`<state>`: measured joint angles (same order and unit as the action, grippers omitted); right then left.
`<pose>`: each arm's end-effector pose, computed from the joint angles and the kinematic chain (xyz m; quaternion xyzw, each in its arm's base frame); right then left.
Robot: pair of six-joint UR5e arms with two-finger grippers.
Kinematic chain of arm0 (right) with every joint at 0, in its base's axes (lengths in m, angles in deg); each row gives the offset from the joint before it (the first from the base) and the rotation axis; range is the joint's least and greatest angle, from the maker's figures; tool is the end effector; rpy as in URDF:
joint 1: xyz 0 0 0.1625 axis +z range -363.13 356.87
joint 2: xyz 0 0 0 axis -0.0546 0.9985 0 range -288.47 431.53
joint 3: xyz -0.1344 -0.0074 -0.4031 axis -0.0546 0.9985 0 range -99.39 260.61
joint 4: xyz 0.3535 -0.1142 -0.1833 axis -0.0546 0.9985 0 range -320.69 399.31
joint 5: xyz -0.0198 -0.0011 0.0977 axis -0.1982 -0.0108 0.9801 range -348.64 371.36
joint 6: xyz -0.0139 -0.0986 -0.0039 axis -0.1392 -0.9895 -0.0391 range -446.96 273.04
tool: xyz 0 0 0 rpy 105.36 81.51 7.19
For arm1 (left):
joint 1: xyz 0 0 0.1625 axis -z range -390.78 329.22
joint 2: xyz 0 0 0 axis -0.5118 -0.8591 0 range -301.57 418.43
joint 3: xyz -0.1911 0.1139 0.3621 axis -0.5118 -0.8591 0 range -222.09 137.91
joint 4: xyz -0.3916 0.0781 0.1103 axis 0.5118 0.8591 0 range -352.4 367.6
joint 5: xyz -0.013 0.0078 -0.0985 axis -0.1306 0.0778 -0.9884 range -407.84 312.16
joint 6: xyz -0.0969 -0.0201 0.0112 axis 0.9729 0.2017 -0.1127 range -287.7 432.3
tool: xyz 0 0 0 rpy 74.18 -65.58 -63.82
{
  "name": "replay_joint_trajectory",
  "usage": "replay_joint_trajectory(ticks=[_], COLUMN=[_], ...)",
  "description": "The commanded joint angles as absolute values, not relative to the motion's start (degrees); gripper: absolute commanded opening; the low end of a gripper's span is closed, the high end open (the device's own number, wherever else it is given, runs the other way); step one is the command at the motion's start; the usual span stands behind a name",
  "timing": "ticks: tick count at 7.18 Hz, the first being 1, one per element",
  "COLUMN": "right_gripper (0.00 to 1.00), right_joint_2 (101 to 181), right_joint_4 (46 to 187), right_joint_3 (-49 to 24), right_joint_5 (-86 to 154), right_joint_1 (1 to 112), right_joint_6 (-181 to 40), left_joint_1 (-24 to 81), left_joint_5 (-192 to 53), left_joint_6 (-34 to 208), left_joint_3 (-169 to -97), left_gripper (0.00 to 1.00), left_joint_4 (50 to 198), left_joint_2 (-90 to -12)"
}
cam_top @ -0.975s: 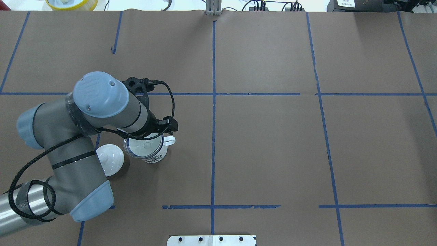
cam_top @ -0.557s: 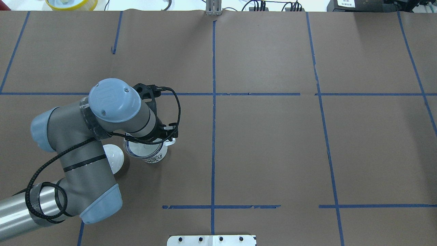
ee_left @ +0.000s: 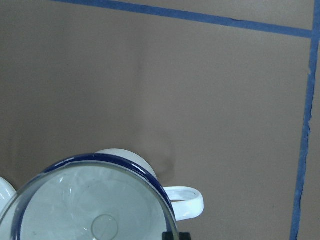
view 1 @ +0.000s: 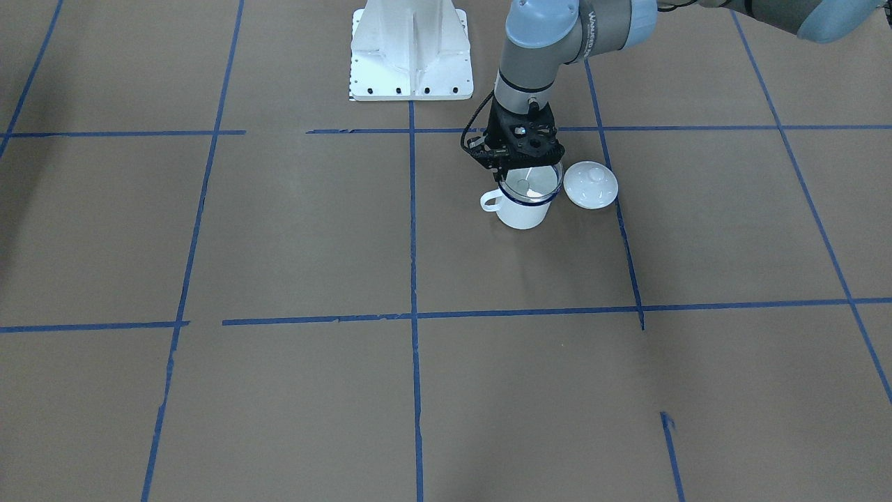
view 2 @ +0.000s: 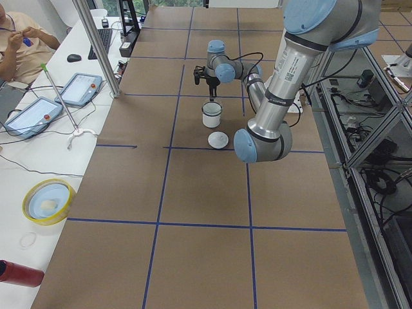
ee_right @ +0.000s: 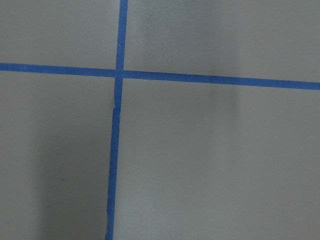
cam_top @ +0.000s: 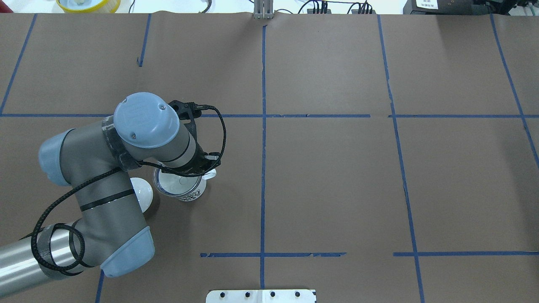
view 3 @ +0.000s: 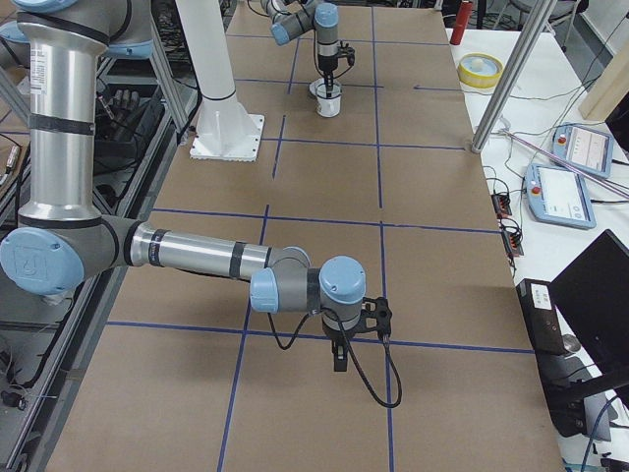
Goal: Remove funnel from cup
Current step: 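Lift the glass funnel out of the mug with the left gripper, moving it farther away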
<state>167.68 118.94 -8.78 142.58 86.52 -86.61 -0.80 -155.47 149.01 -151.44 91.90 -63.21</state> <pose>0.0650 -0.4486 0.6997 0.0273 -0.3520 -0.0111 0.9355 0.4747 -0.3928 0.2155 0.0088 0.4058 -0.0740 0.9109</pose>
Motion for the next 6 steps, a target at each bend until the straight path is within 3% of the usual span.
replay_joint_trajectory(ticks=[1,4,6], right_gripper=[1.0,1.0,1.0], right_joint_2=[167.7,167.7,167.7], right_joint_4=[118.9,118.9,118.9], right_joint_3=[-8.8,-8.8,-8.8], right_joint_5=[142.6,142.6,142.6], right_joint_1=[86.5,86.5,86.5], right_joint_6=[-86.6,-86.6,-86.6], left_joint_1=[0.1,9.1,9.8], left_joint_5=[-155.5,-154.4,-141.8], left_joint_6=[148.8,160.1,180.0], left_joint_3=[-158.5,-165.2,-160.3], left_gripper=[0.0,0.0,0.0], left_joint_4=[85.8,83.3,101.4], left_joint_2=[-63.4,-64.8,-63.2])
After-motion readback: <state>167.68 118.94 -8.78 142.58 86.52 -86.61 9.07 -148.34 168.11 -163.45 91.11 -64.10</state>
